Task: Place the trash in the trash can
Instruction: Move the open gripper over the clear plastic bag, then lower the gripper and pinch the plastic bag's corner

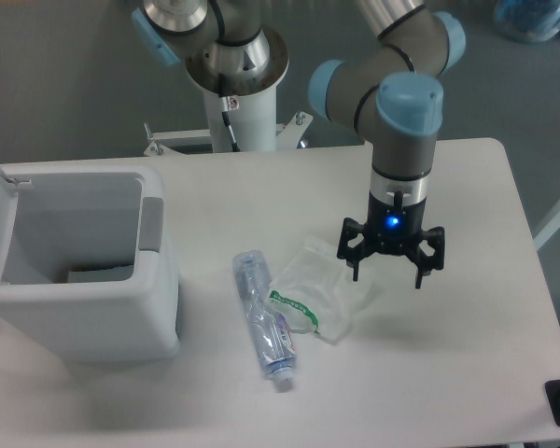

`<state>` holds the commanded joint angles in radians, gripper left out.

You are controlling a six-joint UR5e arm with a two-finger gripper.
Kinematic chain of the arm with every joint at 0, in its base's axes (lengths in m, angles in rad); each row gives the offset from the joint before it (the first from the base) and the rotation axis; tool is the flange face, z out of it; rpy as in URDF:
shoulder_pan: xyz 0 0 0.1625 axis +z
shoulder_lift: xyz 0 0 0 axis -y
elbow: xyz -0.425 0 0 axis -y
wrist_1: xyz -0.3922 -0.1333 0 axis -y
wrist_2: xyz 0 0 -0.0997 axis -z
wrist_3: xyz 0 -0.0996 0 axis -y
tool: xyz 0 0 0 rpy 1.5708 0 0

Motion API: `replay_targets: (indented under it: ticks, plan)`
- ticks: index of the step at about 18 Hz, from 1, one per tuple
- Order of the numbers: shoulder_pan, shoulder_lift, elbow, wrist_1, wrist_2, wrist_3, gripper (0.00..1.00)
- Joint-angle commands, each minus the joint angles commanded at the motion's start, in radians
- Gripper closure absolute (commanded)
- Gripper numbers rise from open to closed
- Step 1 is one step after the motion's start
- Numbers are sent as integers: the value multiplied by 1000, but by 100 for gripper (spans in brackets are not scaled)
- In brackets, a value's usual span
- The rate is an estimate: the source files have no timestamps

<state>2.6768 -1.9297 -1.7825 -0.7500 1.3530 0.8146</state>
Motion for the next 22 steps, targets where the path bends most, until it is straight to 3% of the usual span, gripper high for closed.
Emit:
replay_targets:
  ticks: [3, 16, 21, 22]
  plan:
    - [11, -21, -14, -25, 0, -2, 0]
    - [31, -72, -64, -12, 66, 8, 0]
    - [15, -80, -71, -8, 61, 1, 9]
    - [12, -83, -74, -8, 58, 3, 15]
